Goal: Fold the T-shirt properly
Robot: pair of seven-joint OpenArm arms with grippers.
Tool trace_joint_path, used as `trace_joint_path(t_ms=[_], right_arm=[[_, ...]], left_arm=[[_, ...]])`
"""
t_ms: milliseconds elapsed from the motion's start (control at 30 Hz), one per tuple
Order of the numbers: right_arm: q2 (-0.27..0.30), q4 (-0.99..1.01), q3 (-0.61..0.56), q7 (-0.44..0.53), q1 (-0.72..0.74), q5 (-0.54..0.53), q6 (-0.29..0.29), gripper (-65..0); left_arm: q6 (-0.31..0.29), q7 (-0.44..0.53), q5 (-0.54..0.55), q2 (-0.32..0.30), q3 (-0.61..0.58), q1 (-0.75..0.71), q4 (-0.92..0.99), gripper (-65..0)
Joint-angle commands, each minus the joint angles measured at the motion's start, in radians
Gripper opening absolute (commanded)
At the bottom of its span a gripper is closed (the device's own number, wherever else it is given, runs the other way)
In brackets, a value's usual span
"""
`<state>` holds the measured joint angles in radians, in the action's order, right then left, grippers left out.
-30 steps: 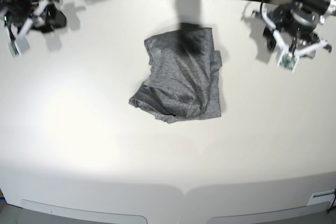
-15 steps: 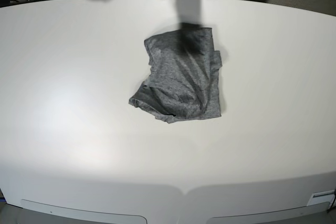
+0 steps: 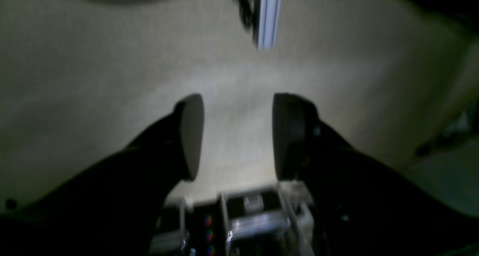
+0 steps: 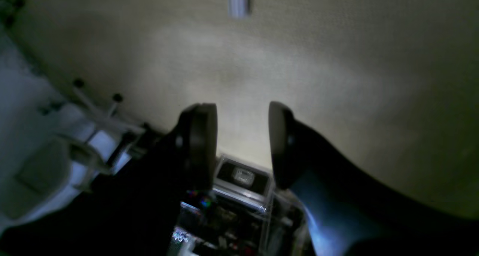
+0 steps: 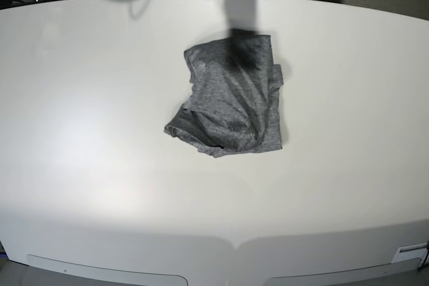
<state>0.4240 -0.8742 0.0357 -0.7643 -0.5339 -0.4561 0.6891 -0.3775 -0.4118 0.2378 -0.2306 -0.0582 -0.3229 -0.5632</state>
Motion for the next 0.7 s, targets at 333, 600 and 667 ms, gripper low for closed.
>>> trace_joint_path(t_ms=[333,600,667], right_arm=[[0.011,0.243,-0.351,0.138,0.281,0.099,-0.097,-41.3],[-0.016,0.243,-0.469,0.201,0.315,0.113,-0.148,-41.3],[-0.029,0.243,-0.469,0.220,0.315,0.113,-0.148,-41.3]], left_arm=[[0.090,0.201,-0.067,-0.011,0.003,0.013,0.040,-36.0],[0.109,0.201,-0.099,-0.006,0.005,0.012,0.040,-36.0],[0.109,0.201,-0.099,0.000,0.005,0.012,0.040,-36.0]])
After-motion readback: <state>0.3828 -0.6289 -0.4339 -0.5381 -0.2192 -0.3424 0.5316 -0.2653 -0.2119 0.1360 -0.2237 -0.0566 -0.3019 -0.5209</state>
